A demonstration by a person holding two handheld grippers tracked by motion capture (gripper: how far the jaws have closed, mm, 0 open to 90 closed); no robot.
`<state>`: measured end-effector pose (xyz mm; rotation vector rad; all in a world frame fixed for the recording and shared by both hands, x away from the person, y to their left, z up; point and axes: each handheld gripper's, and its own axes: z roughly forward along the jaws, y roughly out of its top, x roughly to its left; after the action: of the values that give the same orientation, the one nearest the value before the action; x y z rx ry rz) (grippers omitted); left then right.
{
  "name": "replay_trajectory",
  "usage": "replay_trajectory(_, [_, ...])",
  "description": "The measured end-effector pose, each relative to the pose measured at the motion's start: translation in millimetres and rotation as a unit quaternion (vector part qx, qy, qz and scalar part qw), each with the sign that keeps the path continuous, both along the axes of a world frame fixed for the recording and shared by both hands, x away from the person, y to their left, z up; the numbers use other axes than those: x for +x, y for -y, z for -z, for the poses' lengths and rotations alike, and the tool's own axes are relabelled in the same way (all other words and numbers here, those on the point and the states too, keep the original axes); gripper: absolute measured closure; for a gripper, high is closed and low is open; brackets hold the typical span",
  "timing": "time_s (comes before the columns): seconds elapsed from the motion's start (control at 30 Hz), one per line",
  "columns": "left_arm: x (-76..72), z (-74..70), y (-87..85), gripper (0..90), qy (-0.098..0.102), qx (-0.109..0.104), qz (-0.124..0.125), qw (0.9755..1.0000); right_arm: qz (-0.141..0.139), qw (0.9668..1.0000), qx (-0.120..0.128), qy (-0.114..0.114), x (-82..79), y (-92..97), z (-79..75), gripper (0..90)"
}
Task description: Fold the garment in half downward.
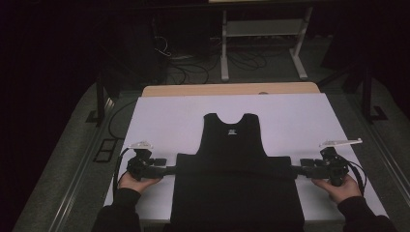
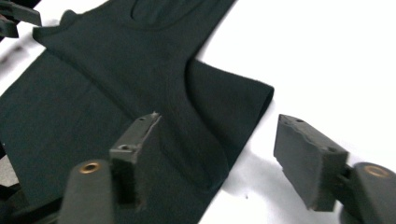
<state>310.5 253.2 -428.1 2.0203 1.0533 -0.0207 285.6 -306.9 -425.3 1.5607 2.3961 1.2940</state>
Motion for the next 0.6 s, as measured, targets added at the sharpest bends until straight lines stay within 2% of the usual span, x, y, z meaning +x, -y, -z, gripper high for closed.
replay_trajectory(0.1, [0.6,-1.8,-0.4,28.2,0.001,-0.012,0.014,0.9998,0.000,0.9999,-0.003,0.013,1.0,0.0,-3.3,20.9])
replay_trajectory(0.17, [1.8,-3.2,0.6,25.8,-0.001,-0.013,0.016,0.9998,0.002,0.9998,-0.008,0.018,2.2,-0.7,-5.1,15.0])
replay_trajectory(0.2, [2.8,-3.9,1.5,23.4,-0.001,-0.012,0.014,0.9998,0.004,0.9998,-0.012,0.013,2.8,-1.2,-6.6,12.9])
replay_trajectory(0.27, [4.9,-5.2,4.4,18.9,-0.002,-0.009,0.016,0.9998,0.006,0.9997,-0.016,0.016,5.0,-2.0,-8.1,11.1])
replay_trajectory(0.4, [7.5,-8.1,8.7,12.5,0.003,-0.006,0.021,0.9998,0.010,0.9994,-0.027,0.020,9.7,-3.6,-11.7,1.0])
replay_trajectory(0.53, [12.6,-11.0,9.3,9.0,0.007,-0.020,0.020,0.9996,0.010,0.9992,-0.031,0.022,15.0,-4.5,-13.9,0.0])
replay_trajectory(0.6, [15.8,-11.2,11.1,3.9,0.003,-0.020,0.022,0.9996,0.005,0.9993,-0.030,0.022,17.9,-5.4,-14.8,0.0])
